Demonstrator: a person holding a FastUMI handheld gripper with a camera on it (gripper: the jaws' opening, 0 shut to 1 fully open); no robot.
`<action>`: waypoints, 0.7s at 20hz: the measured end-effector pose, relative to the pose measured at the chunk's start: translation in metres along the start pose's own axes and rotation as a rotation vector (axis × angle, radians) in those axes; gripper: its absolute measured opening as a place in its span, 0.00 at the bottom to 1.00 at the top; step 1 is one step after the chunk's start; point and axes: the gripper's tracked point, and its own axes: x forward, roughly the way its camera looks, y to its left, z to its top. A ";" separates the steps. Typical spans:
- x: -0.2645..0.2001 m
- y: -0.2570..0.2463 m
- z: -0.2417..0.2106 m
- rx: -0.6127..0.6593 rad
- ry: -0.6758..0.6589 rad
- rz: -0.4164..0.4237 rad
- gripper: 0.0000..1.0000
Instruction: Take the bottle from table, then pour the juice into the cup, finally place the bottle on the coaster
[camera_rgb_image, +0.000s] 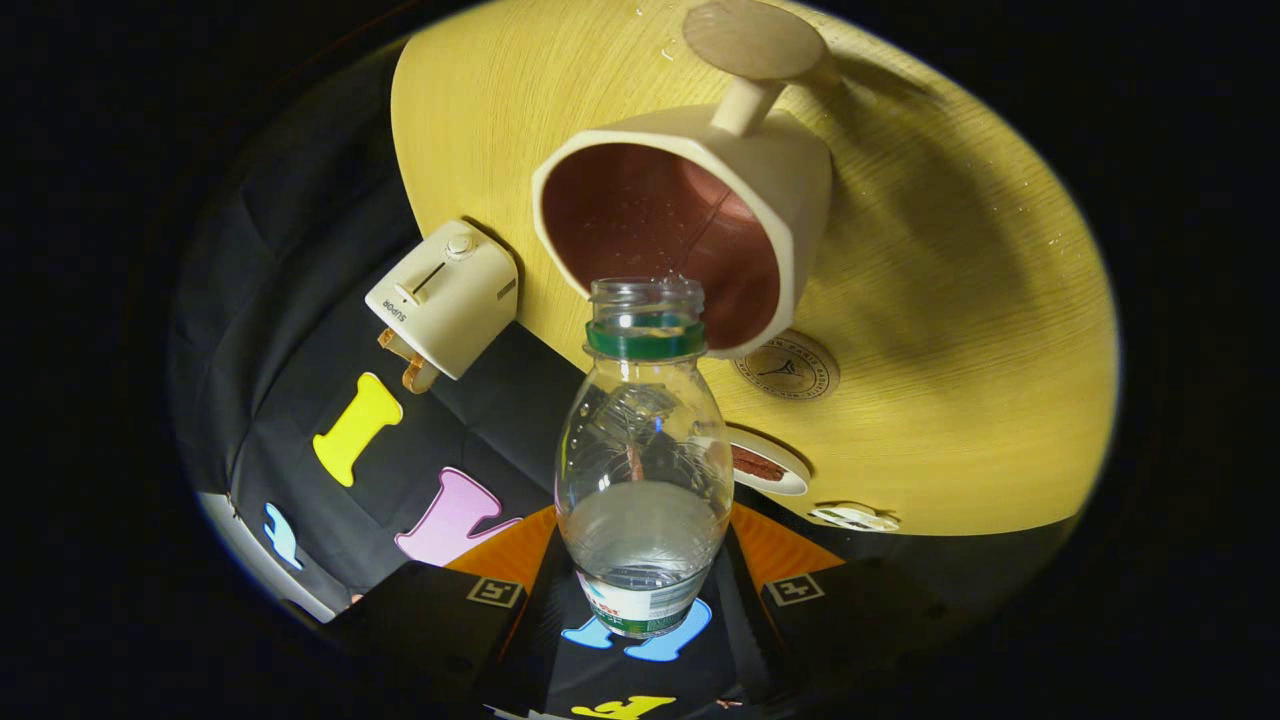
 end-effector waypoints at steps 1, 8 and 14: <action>0.000 0.003 0.001 0.014 -0.002 0.009 0.73; 0.002 0.008 0.005 0.035 -0.009 0.027 0.72; 0.002 0.003 -0.001 0.016 0.002 0.027 0.73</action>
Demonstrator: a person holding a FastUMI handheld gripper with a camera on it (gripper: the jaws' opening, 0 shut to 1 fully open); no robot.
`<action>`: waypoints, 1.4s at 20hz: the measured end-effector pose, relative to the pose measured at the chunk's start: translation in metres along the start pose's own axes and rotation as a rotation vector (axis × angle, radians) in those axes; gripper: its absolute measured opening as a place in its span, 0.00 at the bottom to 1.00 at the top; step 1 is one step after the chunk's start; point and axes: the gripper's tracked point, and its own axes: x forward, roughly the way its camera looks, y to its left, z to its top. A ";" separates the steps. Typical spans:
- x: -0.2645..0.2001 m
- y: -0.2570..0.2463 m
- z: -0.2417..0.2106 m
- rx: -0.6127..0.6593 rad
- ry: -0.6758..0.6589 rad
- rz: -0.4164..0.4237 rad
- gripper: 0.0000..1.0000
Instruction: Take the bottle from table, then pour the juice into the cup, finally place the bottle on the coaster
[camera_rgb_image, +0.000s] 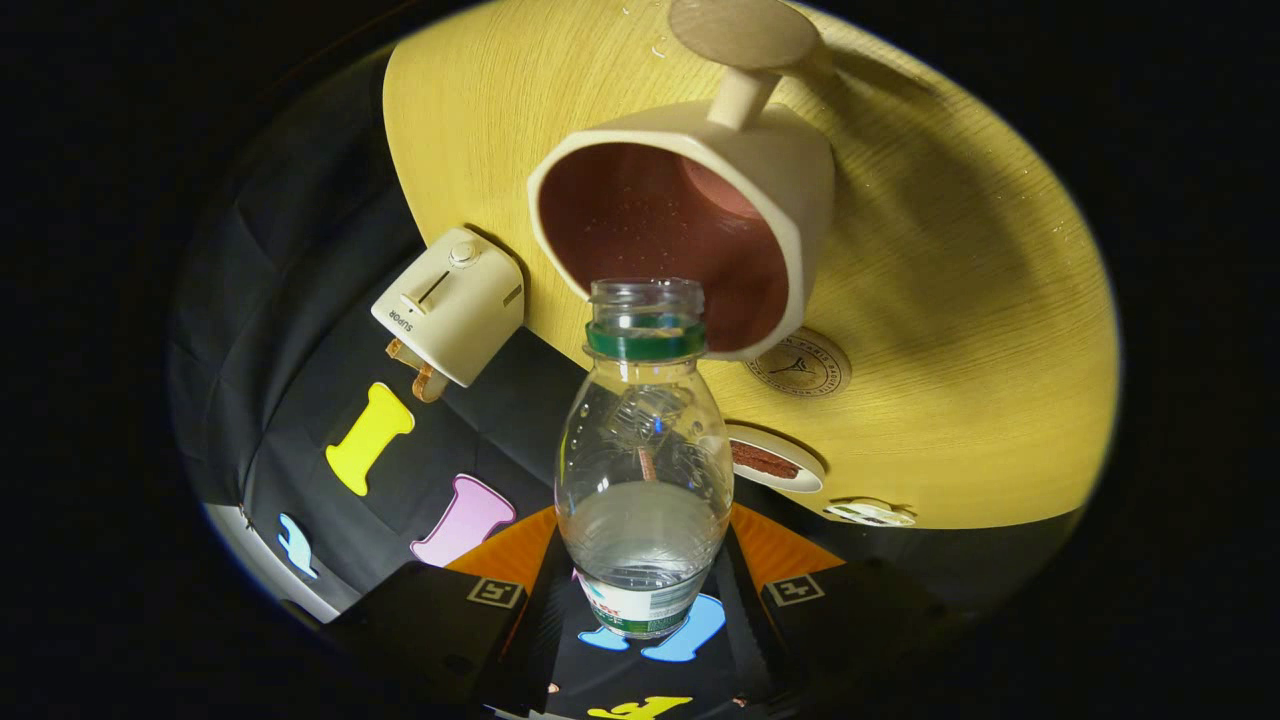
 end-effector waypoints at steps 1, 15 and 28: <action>0.000 -0.001 -0.001 -0.003 0.001 0.001 0.73; -0.015 -0.001 -0.013 -0.234 -0.026 0.029 0.73; -0.059 -0.055 -0.073 -1.305 -0.059 -0.007 0.72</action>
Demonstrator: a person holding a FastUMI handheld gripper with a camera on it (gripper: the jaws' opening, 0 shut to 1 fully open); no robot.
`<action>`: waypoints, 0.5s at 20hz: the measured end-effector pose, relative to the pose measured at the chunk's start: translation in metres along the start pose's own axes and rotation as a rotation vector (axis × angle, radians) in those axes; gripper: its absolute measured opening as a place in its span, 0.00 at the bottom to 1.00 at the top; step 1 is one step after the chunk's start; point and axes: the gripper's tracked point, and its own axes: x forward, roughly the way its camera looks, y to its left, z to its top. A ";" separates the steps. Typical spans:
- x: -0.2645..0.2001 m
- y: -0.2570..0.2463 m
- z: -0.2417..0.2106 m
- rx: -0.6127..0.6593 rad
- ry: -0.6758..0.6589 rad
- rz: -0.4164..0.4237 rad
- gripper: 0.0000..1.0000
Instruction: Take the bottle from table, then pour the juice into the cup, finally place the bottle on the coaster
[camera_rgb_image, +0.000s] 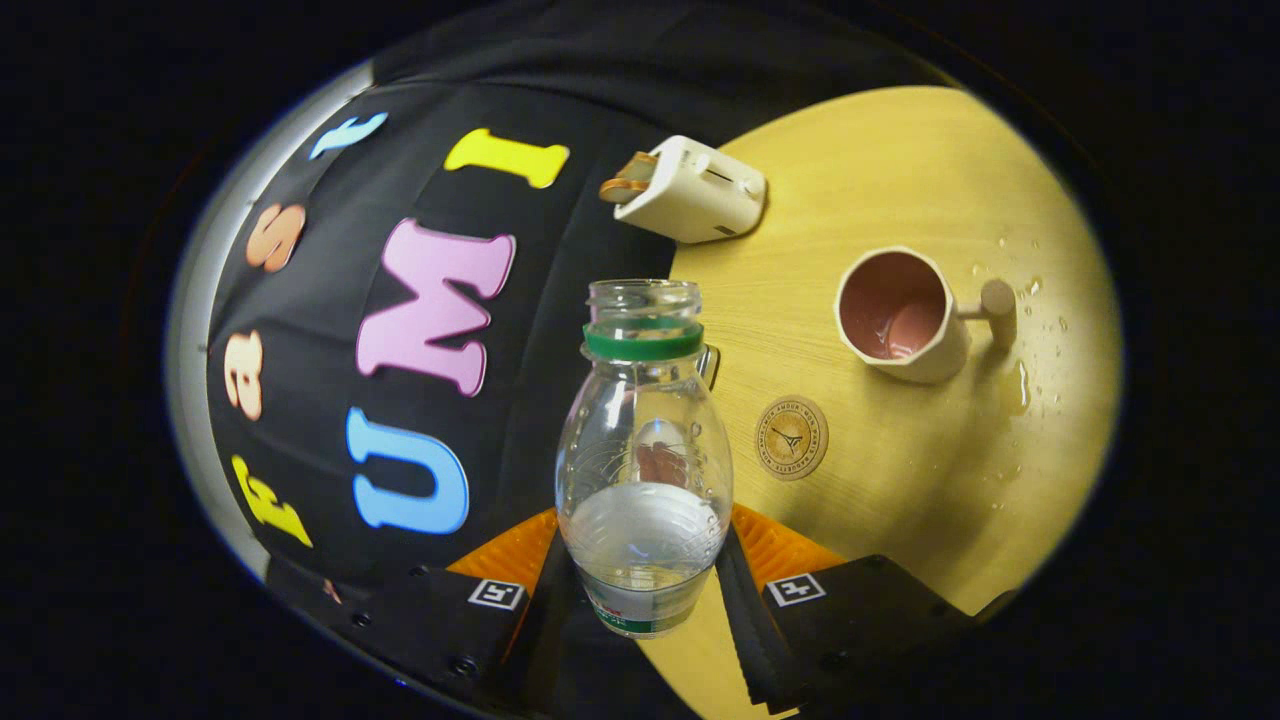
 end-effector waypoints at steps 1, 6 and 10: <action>-0.007 0.006 -0.005 -0.093 -0.010 0.000 0.72; -0.028 0.013 -0.025 -0.644 -0.075 -0.049 0.72; -0.036 0.029 -0.028 -0.953 -0.166 -0.092 0.73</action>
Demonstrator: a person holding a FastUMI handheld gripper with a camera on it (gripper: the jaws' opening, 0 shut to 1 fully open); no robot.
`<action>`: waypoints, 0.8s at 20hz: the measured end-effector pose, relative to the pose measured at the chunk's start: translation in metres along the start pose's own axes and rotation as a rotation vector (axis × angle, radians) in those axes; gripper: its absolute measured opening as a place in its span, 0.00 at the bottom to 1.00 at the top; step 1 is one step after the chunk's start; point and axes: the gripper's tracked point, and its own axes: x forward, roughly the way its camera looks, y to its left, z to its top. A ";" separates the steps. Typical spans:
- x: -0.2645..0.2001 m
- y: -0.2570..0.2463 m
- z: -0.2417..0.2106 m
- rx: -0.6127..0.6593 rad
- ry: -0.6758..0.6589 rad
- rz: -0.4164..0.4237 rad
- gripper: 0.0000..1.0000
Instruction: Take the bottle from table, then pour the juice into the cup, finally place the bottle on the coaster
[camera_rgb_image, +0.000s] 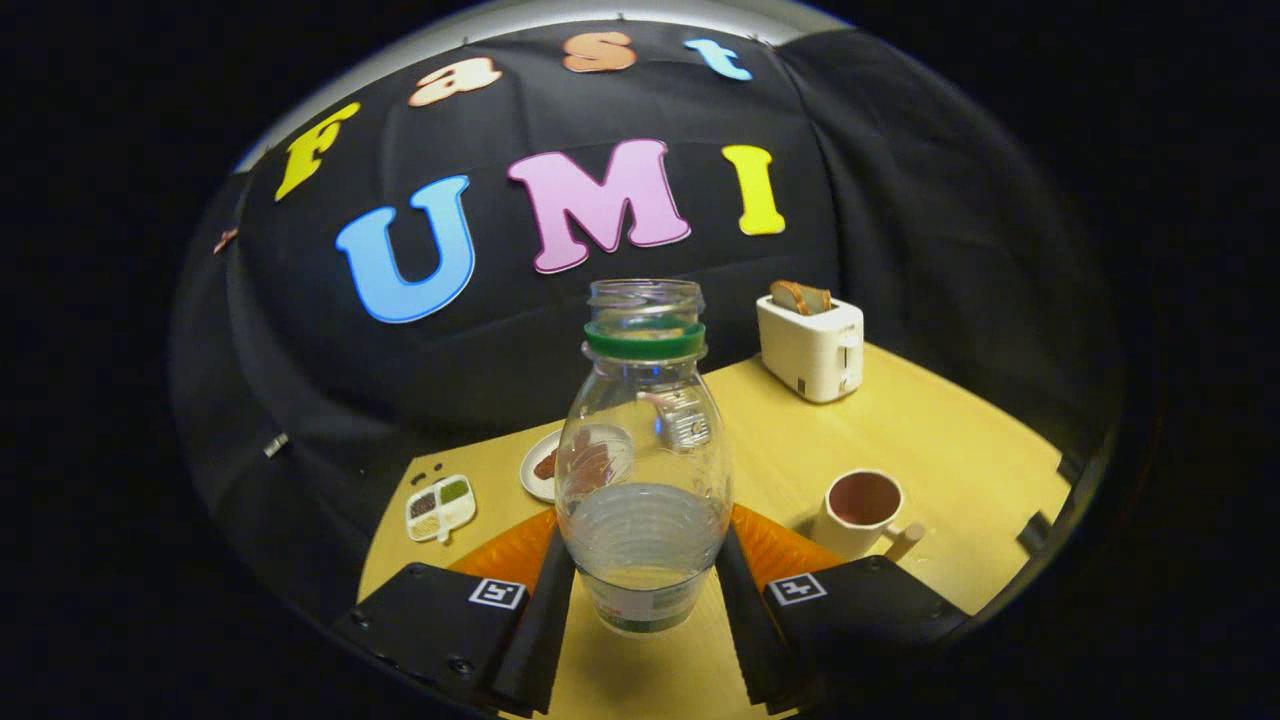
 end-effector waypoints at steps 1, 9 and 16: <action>-0.001 0.005 0.005 -0.025 -0.024 -0.001 0.73; 0.040 0.008 0.025 -0.210 -0.182 -0.082 0.73; 0.133 -0.008 0.021 -0.206 -0.211 -0.107 0.73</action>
